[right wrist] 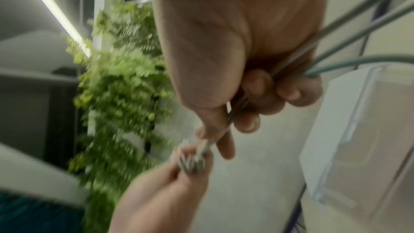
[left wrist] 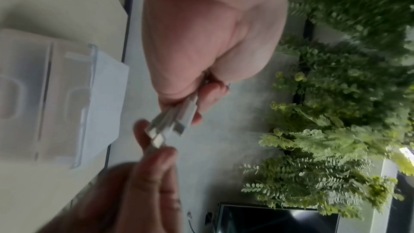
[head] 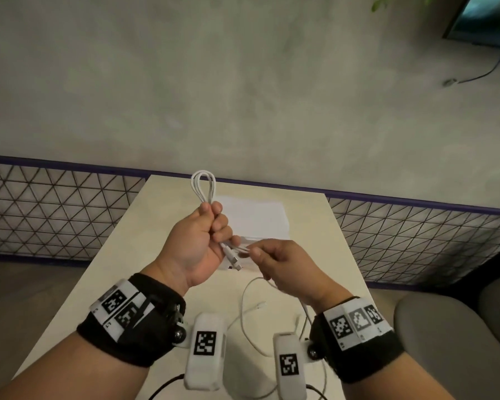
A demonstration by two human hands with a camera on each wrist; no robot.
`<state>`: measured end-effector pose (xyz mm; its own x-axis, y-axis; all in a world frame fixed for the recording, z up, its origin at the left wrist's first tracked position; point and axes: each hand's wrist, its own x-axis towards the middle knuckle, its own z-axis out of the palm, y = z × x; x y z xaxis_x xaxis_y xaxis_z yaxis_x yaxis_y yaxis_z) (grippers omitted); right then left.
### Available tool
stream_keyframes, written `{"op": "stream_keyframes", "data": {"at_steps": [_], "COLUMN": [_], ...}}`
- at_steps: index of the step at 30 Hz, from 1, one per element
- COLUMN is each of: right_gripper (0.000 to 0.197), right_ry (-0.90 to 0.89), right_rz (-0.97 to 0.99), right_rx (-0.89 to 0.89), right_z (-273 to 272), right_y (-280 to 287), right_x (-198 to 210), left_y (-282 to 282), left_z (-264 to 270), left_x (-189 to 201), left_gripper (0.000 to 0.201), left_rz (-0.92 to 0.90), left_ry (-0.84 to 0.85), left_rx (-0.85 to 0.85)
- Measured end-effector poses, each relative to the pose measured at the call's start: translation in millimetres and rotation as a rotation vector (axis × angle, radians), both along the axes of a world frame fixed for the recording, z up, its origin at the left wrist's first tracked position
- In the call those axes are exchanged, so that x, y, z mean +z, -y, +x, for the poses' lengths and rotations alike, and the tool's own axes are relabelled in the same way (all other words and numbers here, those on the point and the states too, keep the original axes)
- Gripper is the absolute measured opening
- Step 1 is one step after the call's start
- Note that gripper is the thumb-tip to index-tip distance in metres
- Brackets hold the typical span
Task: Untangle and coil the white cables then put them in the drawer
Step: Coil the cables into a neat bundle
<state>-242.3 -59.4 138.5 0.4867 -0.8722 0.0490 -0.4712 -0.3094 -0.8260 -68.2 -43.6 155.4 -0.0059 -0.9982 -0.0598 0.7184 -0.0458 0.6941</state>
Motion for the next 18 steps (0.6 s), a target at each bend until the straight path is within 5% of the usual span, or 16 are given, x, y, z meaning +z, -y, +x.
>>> {"op": "stream_keyframes", "data": {"at_steps": [3, 7, 18], "right_gripper": [0.026, 0.026, 0.025], "right_ry": [-0.176, -0.200, -0.399], "right_rz": [-0.167, -0.080, 0.104], "right_rx": [0.041, 0.028, 0.198], "right_z": [10.7, 6.5, -14.1], "right_y": [-6.9, -12.2, -19.6], "right_x": [-7.9, -11.4, 19.1], "left_y": [8.1, 20.5, 27.2], "left_z": [3.3, 14.3, 11.4], "left_x": [1.0, 3.8, -5.9], "left_gripper": [0.034, 0.033, 0.027], "left_rz": [0.023, 0.043, -0.070], "left_ry": [-0.076, -0.128, 0.083], "left_rx": [0.105, 0.326, 0.484]}}
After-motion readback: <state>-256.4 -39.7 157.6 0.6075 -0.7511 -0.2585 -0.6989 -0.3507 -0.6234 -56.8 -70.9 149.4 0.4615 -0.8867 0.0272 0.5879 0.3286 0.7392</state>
